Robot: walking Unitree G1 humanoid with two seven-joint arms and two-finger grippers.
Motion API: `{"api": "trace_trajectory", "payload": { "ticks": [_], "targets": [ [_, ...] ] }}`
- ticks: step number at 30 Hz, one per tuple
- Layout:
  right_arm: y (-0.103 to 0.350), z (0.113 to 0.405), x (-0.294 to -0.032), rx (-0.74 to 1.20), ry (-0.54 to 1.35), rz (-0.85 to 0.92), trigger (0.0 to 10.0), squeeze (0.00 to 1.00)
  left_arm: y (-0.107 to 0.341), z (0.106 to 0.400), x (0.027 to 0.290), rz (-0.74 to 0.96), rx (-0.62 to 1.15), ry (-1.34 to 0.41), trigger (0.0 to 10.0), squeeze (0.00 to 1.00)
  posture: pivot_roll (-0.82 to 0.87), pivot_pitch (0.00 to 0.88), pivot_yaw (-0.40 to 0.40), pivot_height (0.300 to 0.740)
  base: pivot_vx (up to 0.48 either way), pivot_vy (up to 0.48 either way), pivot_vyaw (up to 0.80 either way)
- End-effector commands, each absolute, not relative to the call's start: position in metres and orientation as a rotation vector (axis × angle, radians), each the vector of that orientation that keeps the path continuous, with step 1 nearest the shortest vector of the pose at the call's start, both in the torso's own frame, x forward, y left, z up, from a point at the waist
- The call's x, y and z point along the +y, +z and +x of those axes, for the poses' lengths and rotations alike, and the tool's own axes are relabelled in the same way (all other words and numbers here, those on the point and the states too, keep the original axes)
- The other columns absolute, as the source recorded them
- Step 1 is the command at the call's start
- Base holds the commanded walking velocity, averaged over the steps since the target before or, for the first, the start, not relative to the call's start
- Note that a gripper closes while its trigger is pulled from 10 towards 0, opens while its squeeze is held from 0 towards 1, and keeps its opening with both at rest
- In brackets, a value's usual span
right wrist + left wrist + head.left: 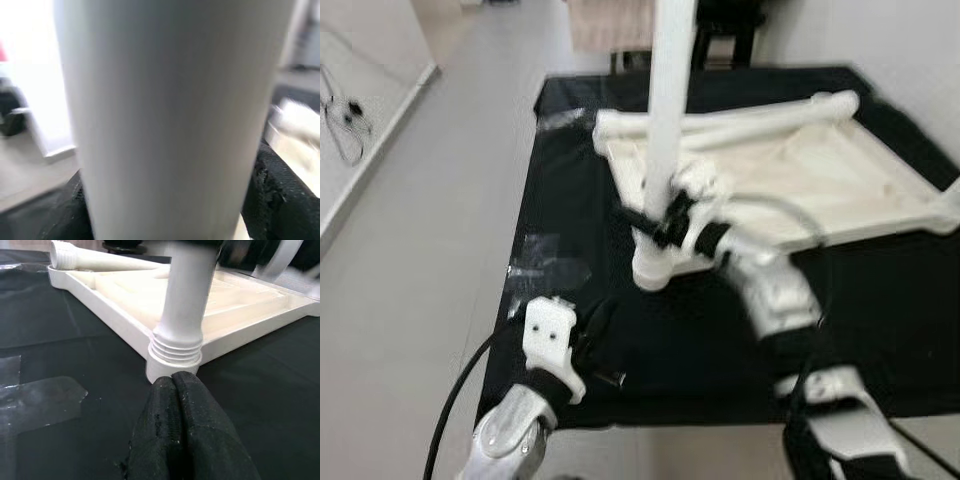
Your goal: Building children table
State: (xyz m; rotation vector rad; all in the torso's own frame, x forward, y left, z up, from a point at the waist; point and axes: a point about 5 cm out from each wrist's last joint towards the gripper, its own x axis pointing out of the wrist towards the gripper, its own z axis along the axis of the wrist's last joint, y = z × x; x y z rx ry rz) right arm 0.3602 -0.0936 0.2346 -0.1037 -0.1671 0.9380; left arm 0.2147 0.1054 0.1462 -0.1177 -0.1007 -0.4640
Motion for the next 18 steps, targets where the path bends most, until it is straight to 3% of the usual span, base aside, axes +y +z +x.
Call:
{"api": "trace_trajectory", "payload": {
  "ticks": [1, 5, 6, 8, 9, 10, 11, 18],
  "targets": [
    [0.235, 0.356, -0.088, -0.158, 1.073, -0.108, 10.0, 0.0, 0.143, 0.214, 0.106, -0.121, -0.083, -0.458, 10.0, 0.0, 0.1, 0.141, -0.018, 0.74, 0.0, 0.0, 0.0],
    [0.232, 0.357, -0.087, -0.125, 1.195, -0.179, 10.0, 0.0, 0.143, 0.214, 0.106, -0.12, -0.082, -0.457, 10.0, 0.0, 0.1, 0.141, -0.014, 0.74, 0.0, 0.0, 0.0],
    [0.231, 0.359, -0.087, -0.113, 1.213, -0.172, 8.3, 0.0, 0.143, 0.214, 0.106, -0.119, -0.082, -0.457, 10.0, 0.0, 0.11, 0.142, -0.016, 0.74, 0.0, 0.0, 0.0],
    [0.231, 0.362, -0.086, -0.107, 1.221, -0.164, 8.3, 0.0, 0.144, 0.214, 0.106, -0.118, -0.081, -0.457, 10.0, 0.0, 0.11, 0.142, -0.016, 0.74, 0.0, 0.0, 0.0],
    [0.231, 0.363, -0.086, -0.107, 1.232, -0.139, 2.0, 0.0, 0.144, 0.214, 0.106, -0.116, -0.081, -0.457, 10.0, 0.0, 0.11, 0.143, -0.014, 0.74, 0.0, 0.0, 0.0],
    [0.231, 0.363, -0.086, -0.107, 1.232, -0.139, 2.0, 0.0, 0.144, 0.214, 0.106, -0.116, -0.081, -0.457, 10.0, 0.0, 0.11, 0.143, -0.014, 0.74, 0.0, 0.0, 0.0],
    [0.231, 0.364, -0.085, -0.108, 1.239, -0.133, 0.0, 0.0, 0.144, 0.214, 0.106, -0.115, -0.08, -0.457, 10.0, 0.0, 0.11, 0.143, -0.015, 0.74, 0.0, 0.0, 0.0],
    [0.23, 0.365, -0.089, -0.1, 1.268, -0.128, 0.0, 0.0, 0.144, 0.214, 0.105, -0.114, -0.078, -0.458, 10.0, 0.0, 0.11, 0.149, -0.015, 0.74, 0.0, 0.0, 0.0]
  ]
}}
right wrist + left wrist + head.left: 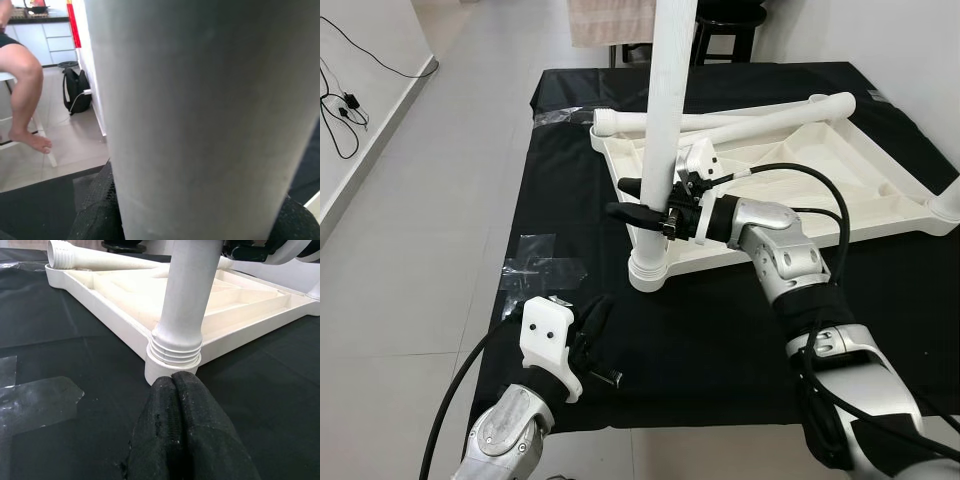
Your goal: Building children table
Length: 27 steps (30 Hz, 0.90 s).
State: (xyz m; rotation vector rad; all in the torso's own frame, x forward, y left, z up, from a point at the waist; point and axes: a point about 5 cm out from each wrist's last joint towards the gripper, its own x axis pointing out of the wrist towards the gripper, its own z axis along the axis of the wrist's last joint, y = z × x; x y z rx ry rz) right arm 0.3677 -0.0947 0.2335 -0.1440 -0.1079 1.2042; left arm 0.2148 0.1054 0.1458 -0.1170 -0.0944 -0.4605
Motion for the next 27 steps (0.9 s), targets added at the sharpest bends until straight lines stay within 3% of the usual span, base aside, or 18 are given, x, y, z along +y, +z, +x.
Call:
{"api": "trace_trajectory", "payload": {
  "ticks": [1, 7, 8, 9, 10, 11, 12, 14, 16, 22, 23, 25, 26, 27],
  "targets": [
    [0.23, 0.365, -0.089, -0.1, 1.268, -0.128, 0.0, 0.0, 0.144, 0.214, 0.105, -0.114, -0.078, -0.458, 10.0, 0.0, 0.11, 0.149, -0.015, 0.74, 0.0, 0.0, 0.0],
    [0.225, 0.368, -0.109, -0.096, 1.135, -0.148, 0.0, 0.0, 0.144, 0.213, 0.106, -0.114, -0.078, -0.458, 10.0, 0.0, 0.1, 0.153, -0.022, 0.74, 0.0, 0.0, 0.0],
    [0.216, 0.371, -0.111, -0.075, 1.009, -0.157, 0.0, 0.0, 0.144, 0.213, 0.106, -0.114, -0.078, -0.456, 10.0, 0.0, 0.1, 0.155, -0.026, 0.74, 0.0, 0.0, 0.0],
    [0.2, 0.375, -0.113, -0.032, 0.742, -0.154, 0.0, 0.0, 0.144, 0.214, 0.107, -0.115, -0.079, -0.455, 10.0, 0.0, 0.09, 0.157, -0.027, 0.74, 0.0, 0.0, 0.0],
    [0.2, 0.375, -0.113, -0.032, 0.742, -0.154, 0.0, 0.0, 0.144, 0.214, 0.107, -0.115, -0.079, -0.455, 10.0, 0.0, 0.09, 0.157, -0.027, 0.74, 0.0, 0.0, 0.0],
    [0.185, 0.375, -0.119, -0.001, 0.443, -0.163, 0.0, 0.0, 0.145, 0.214, 0.108, -0.115, -0.079, -0.454, 10.0, 0.0, 0.09, 0.158, -0.026, 0.74, 0.0, 0.0, 0.0],
    [0.164, 0.36, -0.114, 0.059, 0.343, -0.153, 0.0, 0.0, 0.145, 0.214, 0.108, -0.115, -0.08, -0.454, 10.0, 0.0, 0.1, 0.162, -0.022, 0.74, 0.0, 0.0, 0.0],
    [0.152, 0.346, -0.106, 0.076, 0.318, -0.145, 0.0, 0.0, 0.145, 0.215, 0.108, -0.114, -0.079, -0.454, 10.0, 0.0, 0.1, 0.16, -0.016, 0.74, 0.0, 0.0, 0.0],
    [0.144, 0.338, -0.093, 0.095, 0.408, -0.143, 0.0, 0.0, 0.144, 0.215, 0.108, -0.113, -0.078, -0.453, 10.0, 0.0, 0.08, 0.143, -0.011, 0.74, 0.0, 0.0, 0.0],
    [0.155, 0.35, -0.095, 0.061, 0.407, -0.163, 0.0, 0.0, 0.143, 0.216, 0.108, -0.11, -0.076, -0.455, 10.0, 0.0, 0.09, 0.142, -0.021, 0.74, 0.0, 0.0, 0.0],
    [0.158, 0.353, -0.095, 0.061, 0.411, -0.17, 10.0, 0.0, 0.143, 0.216, 0.108, -0.11, -0.077, -0.452, 10.0, 0.0, 0.09, 0.142, -0.022, 0.74, 0.0, 0.0, 0.0],
    [0.163, 0.356, -0.093, 0.037, 0.453, -0.148, 10.0, 0.0, 0.143, 0.216, 0.108, -0.109, -0.078, -0.447, 10.0, 0.0, 0.1, 0.141, -0.024, 0.74, 0.0, 0.0, 0.0],
    [0.166, 0.358, -0.093, 0.024, 0.472, -0.14, 10.0, 1.0, 0.143, 0.216, 0.108, -0.109, -0.078, -0.447, 10.0, 0.0, 0.1, 0.133, -0.021, 0.74, 0.0, 0.0, 0.0],
    [0.166, 0.358, -0.093, 0.024, 0.472, -0.14, 10.0, 1.0, 0.143, 0.216, 0.108, -0.109, -0.078, -0.447, 10.0, 0.0, 0.1, 0.133, -0.021, 0.74, 0.0, 0.0, 0.0]
  ]
}}
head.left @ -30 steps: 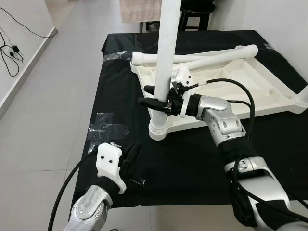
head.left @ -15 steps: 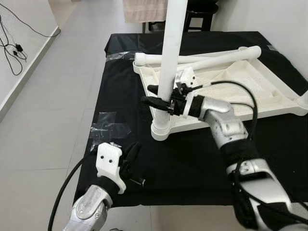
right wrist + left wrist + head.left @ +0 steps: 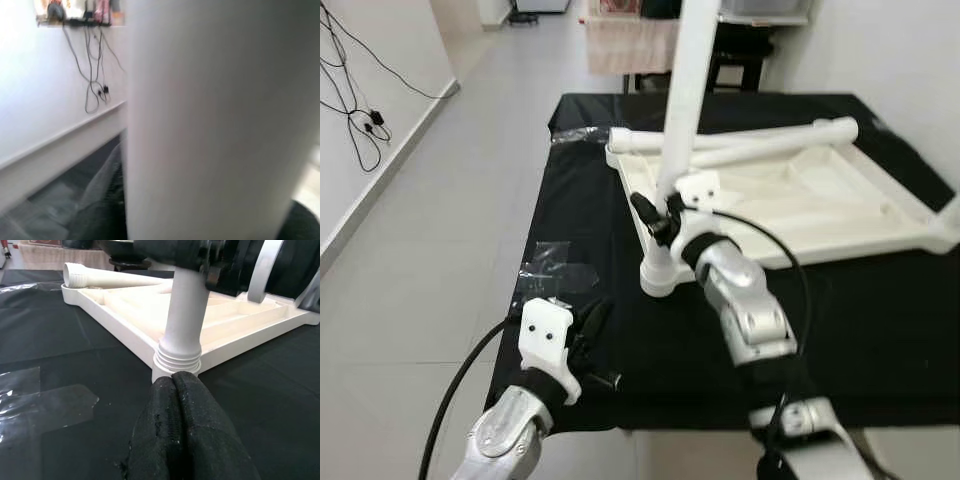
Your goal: Building children table
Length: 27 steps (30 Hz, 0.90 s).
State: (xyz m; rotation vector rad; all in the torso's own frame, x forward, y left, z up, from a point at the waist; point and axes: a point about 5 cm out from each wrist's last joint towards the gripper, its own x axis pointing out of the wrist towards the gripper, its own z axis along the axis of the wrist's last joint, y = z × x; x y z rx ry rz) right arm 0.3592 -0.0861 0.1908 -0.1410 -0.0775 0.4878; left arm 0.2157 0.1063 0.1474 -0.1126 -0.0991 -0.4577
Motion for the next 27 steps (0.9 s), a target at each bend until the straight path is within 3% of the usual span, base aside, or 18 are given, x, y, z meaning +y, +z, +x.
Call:
{"api": "trace_trajectory", "payload": {
  "ticks": [1, 4, 5, 6, 9, 11, 22, 23, 24, 25, 27],
  "targets": [
    [0.17, 0.359, -0.094, 0.005, 0.474, -0.134, 10.0, 1.0, 0.142, 0.216, 0.108, -0.109, -0.077, -0.447, 10.0, 0.0, 0.1, 0.133, -0.021, 0.74, 0.0, 0.0, 0.0],
    [0.175, 0.36, -0.092, -0.023, 0.519, -0.121, 10.0, 1.0, 0.142, 0.216, 0.108, -0.108, -0.076, -0.449, 10.0, 0.0, 0.11, 0.13, -0.018, 0.74, 0.0, 0.0, 0.0],
    [0.183, 0.362, -0.092, -0.061, 0.571, -0.102, 10.0, 0.88, 0.142, 0.216, 0.107, -0.108, -0.074, -0.45, 10.0, 0.0, 0.11, 0.129, -0.017, 0.74, 0.0, 0.0, 0.0],
    [0.19, 0.361, -0.091, -0.085, 0.636, -0.084, 10.0, 0.0, 0.141, 0.215, 0.108, -0.107, -0.073, -0.452, 10.0, 0.0, 0.12, 0.124, -0.017, 0.74, 0.0, 0.0, 0.0],
    [0.202, 0.363, -0.095, -0.117, 0.701, -0.083, 10.0, 0.0, 0.141, 0.215, 0.107, -0.106, -0.072, -0.452, 10.0, 0.0, 0.12, 0.122, -0.016, 0.74, 0.0, 0.0, 0.0],
    [0.225, 0.369, -0.105, -0.159, 0.885, -0.172, 10.0, 0.0, 0.14, 0.215, 0.107, -0.105, -0.069, -0.455, 10.0, 0.0, 0.12, 0.121, -0.021, 0.74, 0.0, 0.0, 0.0],
    [0.224, 0.379, -0.113, -0.079, 1.056, -0.242, 10.0, 0.0, 0.141, 0.215, 0.107, -0.097, -0.073, -0.449, 10.0, 0.0, 0.14, 0.126, -0.029, 0.74, 0.0, 0.0, 0.0],
    [0.223, 0.38, -0.116, -0.069, 1.06, -0.217, 1.3, 0.0, 0.141, 0.215, 0.107, -0.095, -0.075, -0.445, 10.0, 0.0, 0.14, 0.126, -0.029, 0.74, 0.0, 0.0, 0.0],
    [0.223, 0.38, -0.116, -0.069, 1.06, -0.217, 1.3, 0.0, 0.141, 0.215, 0.107, -0.095, -0.075, -0.445, 10.0, 0.0, 0.14, 0.126, -0.029, 0.74, 0.0, 0.0, 0.0],
    [0.222, 0.382, -0.122, -0.056, 1.062, -0.189, 0.0, 0.0, 0.141, 0.215, 0.107, -0.091, -0.077, -0.44, 10.0, 0.0, 0.15, 0.131, -0.032, 0.74, 0.0, 0.0, 0.0],
    [0.218, 0.384, -0.133, -0.03, 1.044, -0.152, 0.0, 0.0, 0.142, 0.214, 0.108, -0.083, -0.079, -0.425, 10.0, 0.0, 0.15, 0.132, -0.032, 0.74, 0.0, 0.0, 0.0]
  ]
}}
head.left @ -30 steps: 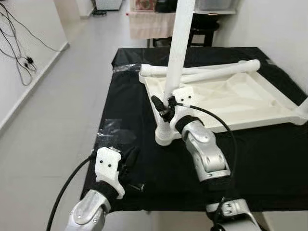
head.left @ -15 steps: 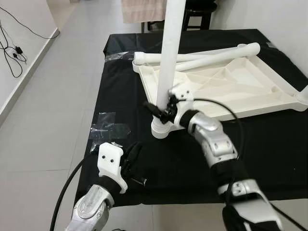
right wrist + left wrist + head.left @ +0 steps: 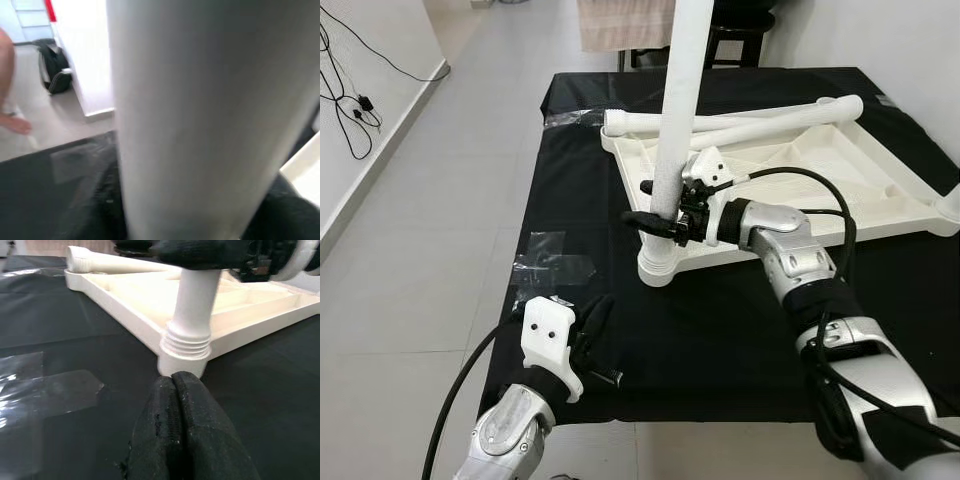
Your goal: Building children table
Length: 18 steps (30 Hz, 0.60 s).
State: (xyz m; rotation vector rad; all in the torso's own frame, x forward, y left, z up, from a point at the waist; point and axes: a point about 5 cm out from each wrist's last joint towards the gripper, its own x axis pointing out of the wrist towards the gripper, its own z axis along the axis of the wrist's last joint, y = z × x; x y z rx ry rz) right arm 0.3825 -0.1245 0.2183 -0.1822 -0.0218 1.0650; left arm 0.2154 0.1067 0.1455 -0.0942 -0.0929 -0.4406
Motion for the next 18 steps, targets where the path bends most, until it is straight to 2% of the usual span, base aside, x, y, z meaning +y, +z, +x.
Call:
{"api": "trace_trajectory", "payload": {
  "ticks": [1, 7, 12, 13, 14, 15, 16, 18],
  "targets": [
    [0.218, 0.384, -0.133, -0.03, 1.044, -0.152, 0.0, 0.0, 0.142, 0.214, 0.108, -0.083, -0.079, -0.425, 10.0, 0.0, 0.15, 0.132, -0.032, 0.74, 0.0, 0.0, 0.0],
    [0.202, 0.382, -0.157, 0.016, 0.992, -0.143, 0.0, 0.0, 0.143, 0.212, 0.113, -0.058, -0.085, -0.374, 10.0, 0.0, 0.14, 0.135, -0.016, 0.74, 0.0, 0.0, 0.0],
    [0.181, 0.381, -0.174, 0.06, 0.794, -0.138, 0.0, 0.0, 0.143, 0.213, 0.113, -0.06, -0.085, -0.376, 10.0, 0.0, 0.13, 0.133, -0.018, 0.74, 0.0, 0.0, 0.0],
    [0.162, 0.382, -0.173, 0.138, 0.61, -0.136, 0.0, 0.0, 0.143, 0.213, 0.114, -0.061, -0.085, -0.377, 10.0, 0.0, 0.12, 0.137, -0.019, 0.74, 0.0, 0.0, 0.0],
    [0.162, 0.382, -0.173, 0.138, 0.61, -0.136, 0.0, 0.0, 0.143, 0.213, 0.114, -0.061, -0.085, -0.377, 10.0, 0.0, 0.12, 0.137, -0.019, 0.74, 0.0, 0.0, 0.0],
    [0.147, 0.381, -0.174, 0.192, 0.356, -0.077, 0.0, 0.0, 0.143, 0.214, 0.114, -0.062, -0.085, -0.376, 10.0, 0.0, 0.12, 0.143, -0.013, 0.74, 0.0, 0.0, 0.0],
    [0.147, 0.381, -0.174, 0.192, 0.356, -0.077, 0.0, 0.0, 0.143, 0.214, 0.114, -0.062, -0.085, -0.376, 10.0, 0.0, 0.12, 0.143, -0.013, 0.74, 0.0, 0.0, 0.0],
    [0.121, 0.349, -0.139, 0.272, 0.301, 0.038, 0.0, 0.0, 0.143, 0.215, 0.114, -0.075, -0.085, -0.382, 10.0, 0.0, 0.12, 0.145, -0.014, 0.74, 0.0, 0.0, 0.0]
  ]
}}
